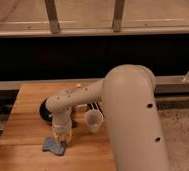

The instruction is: Wipe the white sponge on the table

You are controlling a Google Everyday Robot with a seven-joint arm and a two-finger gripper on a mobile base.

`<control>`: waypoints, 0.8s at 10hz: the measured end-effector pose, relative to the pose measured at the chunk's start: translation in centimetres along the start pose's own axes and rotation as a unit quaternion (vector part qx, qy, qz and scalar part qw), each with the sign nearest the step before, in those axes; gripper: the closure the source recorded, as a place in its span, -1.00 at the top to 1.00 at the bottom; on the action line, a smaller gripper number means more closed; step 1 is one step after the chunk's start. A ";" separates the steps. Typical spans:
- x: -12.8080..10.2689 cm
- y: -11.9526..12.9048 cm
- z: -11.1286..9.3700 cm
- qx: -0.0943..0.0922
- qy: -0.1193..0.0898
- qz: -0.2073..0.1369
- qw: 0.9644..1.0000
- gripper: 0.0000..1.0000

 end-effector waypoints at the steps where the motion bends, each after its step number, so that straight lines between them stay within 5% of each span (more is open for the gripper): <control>1: 0.0 0.1 0.0 -0.001 0.000 -0.002 1.000 -0.95; 4: 0.5 0.1 -0.2 0.001 0.000 -0.001 1.000 -1.00; 8: 4.6 -2.9 -0.5 0.014 0.018 0.062 0.998 -1.00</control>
